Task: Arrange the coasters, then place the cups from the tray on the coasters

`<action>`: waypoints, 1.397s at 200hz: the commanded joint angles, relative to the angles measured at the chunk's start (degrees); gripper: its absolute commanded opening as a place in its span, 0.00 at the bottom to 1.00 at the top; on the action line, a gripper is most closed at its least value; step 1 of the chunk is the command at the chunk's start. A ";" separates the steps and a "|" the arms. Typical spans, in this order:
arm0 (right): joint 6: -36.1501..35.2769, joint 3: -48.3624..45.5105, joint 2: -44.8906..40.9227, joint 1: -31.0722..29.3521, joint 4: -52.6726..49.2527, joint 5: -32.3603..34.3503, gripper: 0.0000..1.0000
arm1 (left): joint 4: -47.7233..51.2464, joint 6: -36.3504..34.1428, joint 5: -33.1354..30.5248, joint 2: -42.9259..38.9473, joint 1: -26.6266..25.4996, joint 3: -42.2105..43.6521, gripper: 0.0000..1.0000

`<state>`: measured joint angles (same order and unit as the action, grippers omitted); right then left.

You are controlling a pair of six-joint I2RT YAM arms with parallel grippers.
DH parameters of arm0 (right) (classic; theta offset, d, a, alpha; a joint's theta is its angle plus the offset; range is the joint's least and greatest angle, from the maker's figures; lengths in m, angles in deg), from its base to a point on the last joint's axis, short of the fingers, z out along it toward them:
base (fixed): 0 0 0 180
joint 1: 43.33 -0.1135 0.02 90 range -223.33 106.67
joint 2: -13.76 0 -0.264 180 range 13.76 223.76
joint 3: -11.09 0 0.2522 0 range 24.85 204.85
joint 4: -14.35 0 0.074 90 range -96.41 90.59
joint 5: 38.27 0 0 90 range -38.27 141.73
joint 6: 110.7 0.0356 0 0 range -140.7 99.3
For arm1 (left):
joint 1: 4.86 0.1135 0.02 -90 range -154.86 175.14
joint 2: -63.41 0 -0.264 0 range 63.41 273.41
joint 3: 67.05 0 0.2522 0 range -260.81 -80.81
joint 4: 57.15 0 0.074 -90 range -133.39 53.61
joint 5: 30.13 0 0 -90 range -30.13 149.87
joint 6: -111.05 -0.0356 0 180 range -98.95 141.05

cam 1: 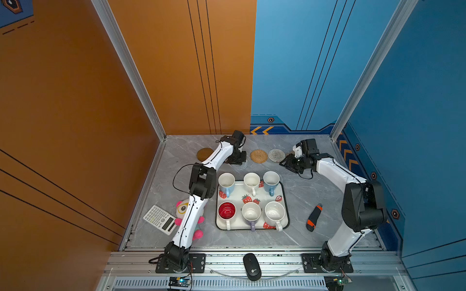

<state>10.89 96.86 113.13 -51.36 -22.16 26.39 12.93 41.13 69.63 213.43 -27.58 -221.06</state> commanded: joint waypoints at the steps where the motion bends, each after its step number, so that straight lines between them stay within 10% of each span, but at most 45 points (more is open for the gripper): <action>1: 0.44 -0.88 -1.64 0.48 0.58 -0.66 0.41 | 1.37 1.17 -0.01 4.97 0.92 -1.66 0.00; 279: 0.36 -2.52 -1.81 2.64 1.25 -2.25 0.42 | -6.00 5.59 5.31 7.89 1.49 -10.20 0.02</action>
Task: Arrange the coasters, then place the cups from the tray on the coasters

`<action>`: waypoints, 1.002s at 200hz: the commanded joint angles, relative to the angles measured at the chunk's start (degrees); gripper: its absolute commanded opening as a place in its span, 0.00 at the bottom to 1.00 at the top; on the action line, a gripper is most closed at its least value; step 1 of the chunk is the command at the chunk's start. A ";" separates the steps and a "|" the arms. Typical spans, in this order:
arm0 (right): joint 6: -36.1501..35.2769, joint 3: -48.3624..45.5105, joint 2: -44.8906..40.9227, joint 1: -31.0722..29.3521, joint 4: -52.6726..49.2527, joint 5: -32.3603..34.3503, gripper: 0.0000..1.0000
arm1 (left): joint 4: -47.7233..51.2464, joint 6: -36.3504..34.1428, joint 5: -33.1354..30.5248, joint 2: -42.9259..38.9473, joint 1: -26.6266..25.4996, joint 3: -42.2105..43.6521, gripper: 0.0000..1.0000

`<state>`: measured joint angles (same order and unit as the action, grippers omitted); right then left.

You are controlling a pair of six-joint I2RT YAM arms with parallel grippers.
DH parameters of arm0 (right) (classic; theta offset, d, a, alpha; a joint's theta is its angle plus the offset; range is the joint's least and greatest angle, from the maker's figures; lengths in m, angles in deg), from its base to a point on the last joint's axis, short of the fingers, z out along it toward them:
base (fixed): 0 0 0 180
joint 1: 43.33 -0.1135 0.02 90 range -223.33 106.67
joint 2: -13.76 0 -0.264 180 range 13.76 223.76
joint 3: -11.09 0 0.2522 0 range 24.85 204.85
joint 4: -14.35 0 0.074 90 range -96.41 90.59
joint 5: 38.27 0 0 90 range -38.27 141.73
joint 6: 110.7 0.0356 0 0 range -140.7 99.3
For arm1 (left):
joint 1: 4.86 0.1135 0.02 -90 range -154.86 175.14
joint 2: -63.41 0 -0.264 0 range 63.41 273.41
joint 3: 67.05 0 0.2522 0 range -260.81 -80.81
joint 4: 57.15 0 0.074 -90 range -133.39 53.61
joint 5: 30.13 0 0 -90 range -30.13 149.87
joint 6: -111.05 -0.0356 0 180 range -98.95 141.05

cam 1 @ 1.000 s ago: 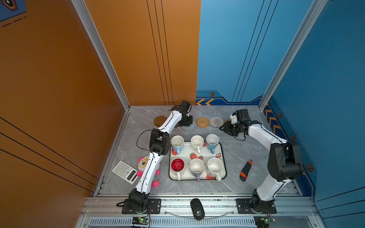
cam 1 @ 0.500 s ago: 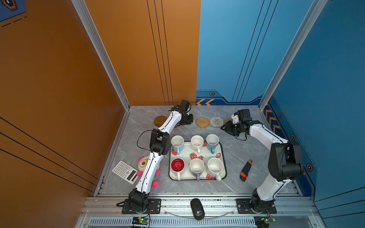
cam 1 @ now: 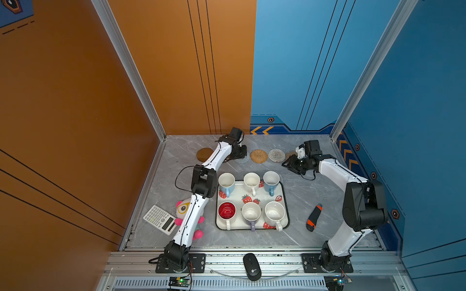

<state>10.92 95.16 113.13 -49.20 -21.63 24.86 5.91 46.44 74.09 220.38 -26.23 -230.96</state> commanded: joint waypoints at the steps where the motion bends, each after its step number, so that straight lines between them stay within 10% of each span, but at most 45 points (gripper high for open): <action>1: 0.31 -0.80 -1.86 0.45 0.75 -0.72 0.41 | 0.99 0.28 0.83 0.95 0.12 -0.31 0.02; 200: 0.68 -4.39 -7.14 1.18 1.84 -0.73 0.42 | -0.07 -5.44 -6.20 -22.83 1.20 10.93 0.12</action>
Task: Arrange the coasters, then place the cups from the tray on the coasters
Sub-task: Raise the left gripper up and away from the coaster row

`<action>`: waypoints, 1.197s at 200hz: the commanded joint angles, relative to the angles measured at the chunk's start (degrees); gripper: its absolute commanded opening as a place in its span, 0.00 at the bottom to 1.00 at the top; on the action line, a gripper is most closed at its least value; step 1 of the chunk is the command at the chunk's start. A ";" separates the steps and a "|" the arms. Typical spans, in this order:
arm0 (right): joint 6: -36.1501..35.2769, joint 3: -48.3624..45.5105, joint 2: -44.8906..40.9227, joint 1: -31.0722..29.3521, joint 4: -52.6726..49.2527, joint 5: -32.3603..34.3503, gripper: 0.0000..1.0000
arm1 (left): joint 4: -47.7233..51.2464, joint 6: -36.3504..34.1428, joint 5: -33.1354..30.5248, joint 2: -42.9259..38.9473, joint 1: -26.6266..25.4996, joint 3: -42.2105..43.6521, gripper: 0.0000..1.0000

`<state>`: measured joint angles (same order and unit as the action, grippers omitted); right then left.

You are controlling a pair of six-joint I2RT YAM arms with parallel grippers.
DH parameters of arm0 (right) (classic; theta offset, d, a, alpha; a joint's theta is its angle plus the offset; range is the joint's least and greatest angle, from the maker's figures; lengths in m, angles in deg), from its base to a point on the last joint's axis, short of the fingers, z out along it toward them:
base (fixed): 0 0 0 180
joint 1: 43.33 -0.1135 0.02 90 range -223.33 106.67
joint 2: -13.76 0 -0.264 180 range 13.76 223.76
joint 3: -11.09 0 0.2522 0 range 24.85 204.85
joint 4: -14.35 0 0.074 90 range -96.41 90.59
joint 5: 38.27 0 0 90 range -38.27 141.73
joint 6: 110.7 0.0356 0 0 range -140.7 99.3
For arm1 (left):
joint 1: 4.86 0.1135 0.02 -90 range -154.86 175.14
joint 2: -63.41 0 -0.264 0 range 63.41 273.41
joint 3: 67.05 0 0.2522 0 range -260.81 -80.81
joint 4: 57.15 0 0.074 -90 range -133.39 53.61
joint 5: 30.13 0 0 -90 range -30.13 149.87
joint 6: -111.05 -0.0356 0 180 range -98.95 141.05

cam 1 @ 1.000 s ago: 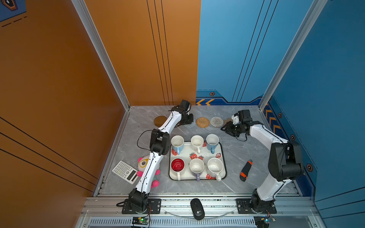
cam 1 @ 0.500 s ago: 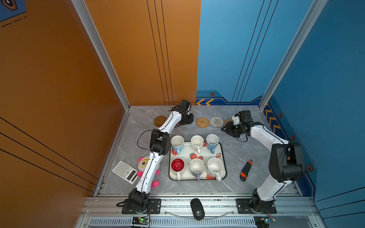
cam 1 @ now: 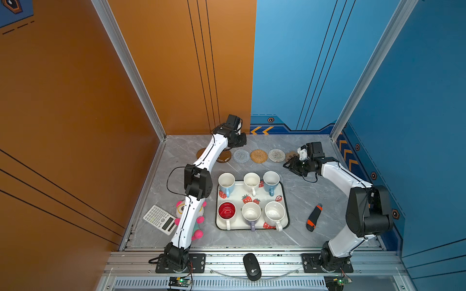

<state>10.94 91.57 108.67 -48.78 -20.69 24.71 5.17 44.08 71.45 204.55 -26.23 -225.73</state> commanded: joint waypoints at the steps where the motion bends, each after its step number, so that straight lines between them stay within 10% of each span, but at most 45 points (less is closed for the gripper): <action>1: 0.64 -0.80 -2.74 0.82 0.90 -0.57 0.42 | 0.67 -3.12 -3.70 -7.32 1.26 6.06 0.13; 57: 0.27 0.75 -2.91 3.53 -0.40 1.34 0.38 | 0.68 -8.43 -10.91 -24.49 3.81 26.56 0.27; 88: -0.39 5.55 1.39 5.01 -3.24 2.49 0.00 | 0.67 -8.56 -14.51 -31.45 4.64 34.94 0.28; 239: -2.62 17.18 20.75 7.74 -9.57 5.48 0.00 | -7.03 -4.23 -16.61 -50.08 8.09 56.87 0.38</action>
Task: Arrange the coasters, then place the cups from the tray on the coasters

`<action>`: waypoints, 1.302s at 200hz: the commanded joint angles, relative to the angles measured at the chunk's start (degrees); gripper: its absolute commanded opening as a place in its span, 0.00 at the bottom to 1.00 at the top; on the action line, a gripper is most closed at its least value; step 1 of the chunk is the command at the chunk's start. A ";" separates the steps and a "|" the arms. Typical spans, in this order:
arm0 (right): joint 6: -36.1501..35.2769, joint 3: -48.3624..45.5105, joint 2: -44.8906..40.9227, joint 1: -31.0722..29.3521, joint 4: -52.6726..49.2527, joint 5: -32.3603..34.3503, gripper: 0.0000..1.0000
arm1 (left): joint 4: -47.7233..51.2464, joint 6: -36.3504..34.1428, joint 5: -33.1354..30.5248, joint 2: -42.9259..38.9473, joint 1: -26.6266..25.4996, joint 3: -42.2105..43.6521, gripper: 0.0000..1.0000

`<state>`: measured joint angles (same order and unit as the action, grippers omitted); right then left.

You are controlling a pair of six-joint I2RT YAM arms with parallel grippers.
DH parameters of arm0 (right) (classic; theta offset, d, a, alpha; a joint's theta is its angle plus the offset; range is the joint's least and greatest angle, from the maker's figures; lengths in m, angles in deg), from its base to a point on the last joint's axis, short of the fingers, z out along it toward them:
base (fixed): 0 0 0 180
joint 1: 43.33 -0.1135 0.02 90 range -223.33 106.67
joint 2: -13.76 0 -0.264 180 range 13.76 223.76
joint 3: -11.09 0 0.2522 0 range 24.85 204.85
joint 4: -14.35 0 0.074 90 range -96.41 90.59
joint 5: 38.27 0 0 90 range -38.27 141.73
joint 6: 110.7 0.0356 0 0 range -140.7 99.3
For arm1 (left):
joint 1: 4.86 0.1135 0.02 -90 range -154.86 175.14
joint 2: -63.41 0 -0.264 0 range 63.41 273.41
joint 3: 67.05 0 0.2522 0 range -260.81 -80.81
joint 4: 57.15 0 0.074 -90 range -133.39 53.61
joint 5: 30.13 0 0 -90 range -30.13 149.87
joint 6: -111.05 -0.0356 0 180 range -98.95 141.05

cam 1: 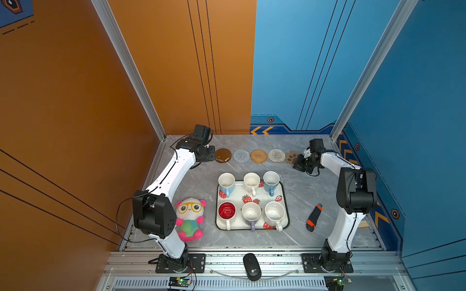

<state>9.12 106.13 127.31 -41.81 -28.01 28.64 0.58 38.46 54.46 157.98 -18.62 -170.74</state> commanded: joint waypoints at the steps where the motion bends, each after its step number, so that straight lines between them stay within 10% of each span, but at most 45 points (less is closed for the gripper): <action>1: -0.77 2.73 2.19 0.81 -2.25 1.55 0.00 | -2.46 1.39 0.39 -3.59 0.53 1.96 0.38; 260: 3.12 9.82 14.10 2.08 -1.28 1.53 0.00 | -6.22 5.61 2.59 -12.56 1.28 8.01 0.39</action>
<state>11.16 115.40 138.94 -40.45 -28.30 28.38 -5.13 43.45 56.08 146.96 -17.99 -163.42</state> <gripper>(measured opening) 0.047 0.387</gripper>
